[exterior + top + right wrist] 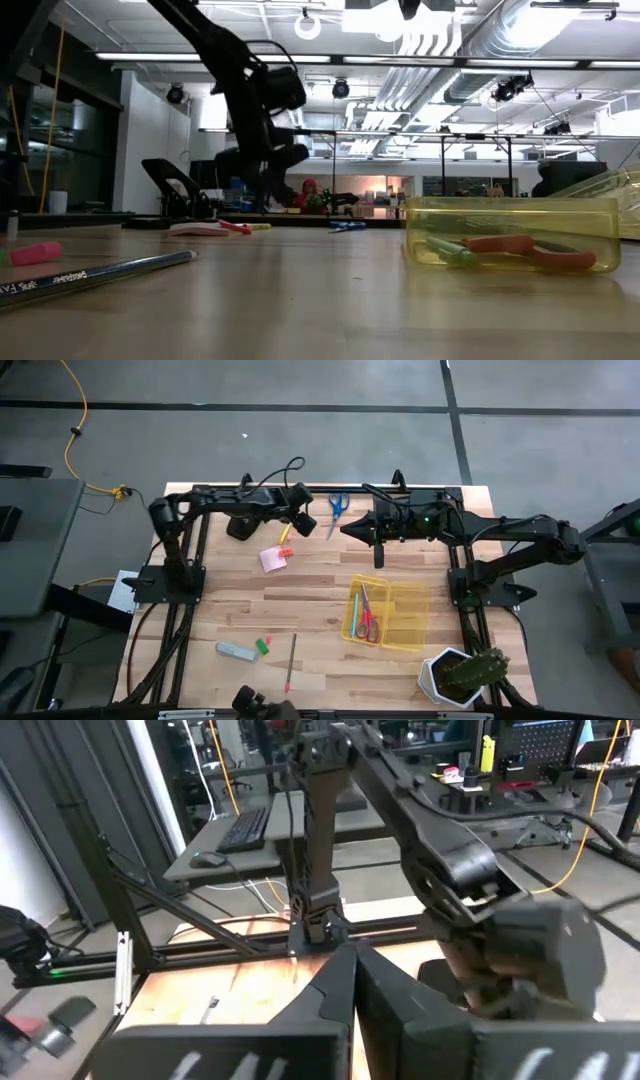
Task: Pack school essentials
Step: Put the yellow pen into the supply box
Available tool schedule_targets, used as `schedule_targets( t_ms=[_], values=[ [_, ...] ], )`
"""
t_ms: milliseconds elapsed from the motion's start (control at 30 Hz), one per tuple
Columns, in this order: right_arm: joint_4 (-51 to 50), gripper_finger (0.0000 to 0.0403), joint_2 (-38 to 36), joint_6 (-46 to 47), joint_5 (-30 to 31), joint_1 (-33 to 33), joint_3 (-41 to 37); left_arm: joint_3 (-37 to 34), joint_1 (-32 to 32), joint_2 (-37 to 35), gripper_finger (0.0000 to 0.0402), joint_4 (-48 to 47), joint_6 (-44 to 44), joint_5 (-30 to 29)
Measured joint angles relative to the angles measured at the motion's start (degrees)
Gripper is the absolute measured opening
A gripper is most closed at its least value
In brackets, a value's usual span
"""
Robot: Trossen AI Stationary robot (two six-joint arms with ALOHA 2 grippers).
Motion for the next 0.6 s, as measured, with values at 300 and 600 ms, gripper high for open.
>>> schedule_targets(
  t_ms=[300,600],
  values=[
    [-0.45,0.0,0.0,0.77,2.42,-0.01,0.0,0.33,1.43,5.23,0.0207,-2.79,-6.57,2.8],
    [-0.61,0.0,0.0,0.77,2.39,0.0,0.0,0.48,1.28,7.19,0.0141,-3.32,-7.05,5.29]
  ],
)
